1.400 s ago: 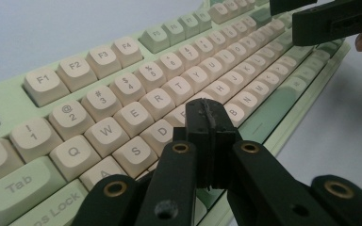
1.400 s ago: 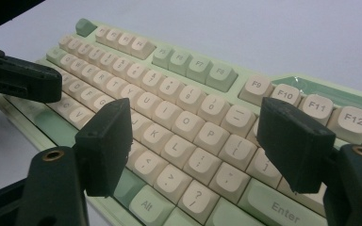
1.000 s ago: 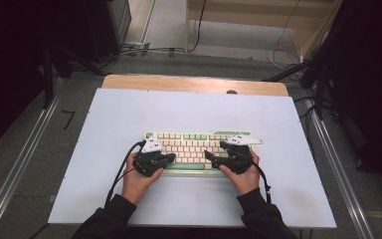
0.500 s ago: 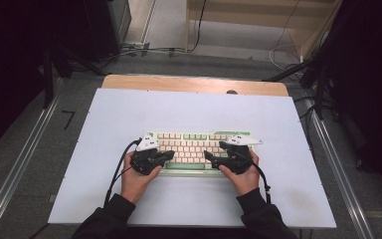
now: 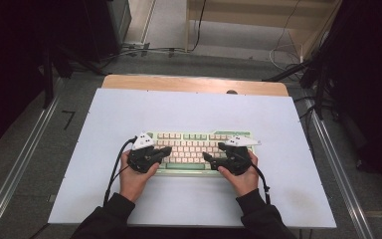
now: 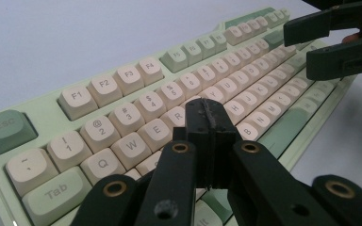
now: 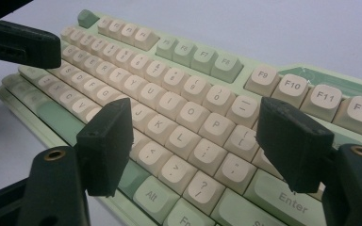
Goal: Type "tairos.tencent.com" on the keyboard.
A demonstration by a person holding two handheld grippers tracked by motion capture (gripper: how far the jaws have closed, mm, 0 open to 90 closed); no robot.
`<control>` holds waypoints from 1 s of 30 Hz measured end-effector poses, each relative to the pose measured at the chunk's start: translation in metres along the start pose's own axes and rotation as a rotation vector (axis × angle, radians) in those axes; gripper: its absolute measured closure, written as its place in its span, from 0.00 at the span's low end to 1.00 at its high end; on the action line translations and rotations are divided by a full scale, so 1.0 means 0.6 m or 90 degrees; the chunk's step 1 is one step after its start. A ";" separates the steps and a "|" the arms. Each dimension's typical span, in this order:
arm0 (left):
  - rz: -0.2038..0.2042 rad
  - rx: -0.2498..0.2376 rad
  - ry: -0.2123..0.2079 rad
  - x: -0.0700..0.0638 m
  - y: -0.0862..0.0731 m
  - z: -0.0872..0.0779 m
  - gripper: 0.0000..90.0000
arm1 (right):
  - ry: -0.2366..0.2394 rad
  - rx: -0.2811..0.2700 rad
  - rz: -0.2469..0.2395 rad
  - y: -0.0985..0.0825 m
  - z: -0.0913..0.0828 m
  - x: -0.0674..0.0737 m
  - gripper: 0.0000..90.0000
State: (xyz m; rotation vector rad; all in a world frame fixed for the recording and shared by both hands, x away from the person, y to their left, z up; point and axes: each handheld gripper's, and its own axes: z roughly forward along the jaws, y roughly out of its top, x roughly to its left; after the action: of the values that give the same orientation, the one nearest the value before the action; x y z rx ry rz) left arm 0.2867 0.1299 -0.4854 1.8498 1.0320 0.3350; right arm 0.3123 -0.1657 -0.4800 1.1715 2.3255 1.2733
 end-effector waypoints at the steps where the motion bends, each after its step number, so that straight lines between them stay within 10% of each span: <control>1: -0.001 0.000 0.002 0.001 0.000 0.000 1.00 | 0.000 0.001 0.000 0.000 0.000 0.000 0.29; 30: -0.017 0.022 0.070 0.015 0.005 0.037 1.00 | 0.002 0.007 -0.004 -0.005 0.002 0.004 0.30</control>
State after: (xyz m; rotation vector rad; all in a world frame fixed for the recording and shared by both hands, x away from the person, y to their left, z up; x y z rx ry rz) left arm 0.3074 0.1227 -0.4962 1.8638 1.1422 0.4101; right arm 0.3102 -0.1639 -0.4827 1.1664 2.3395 1.2621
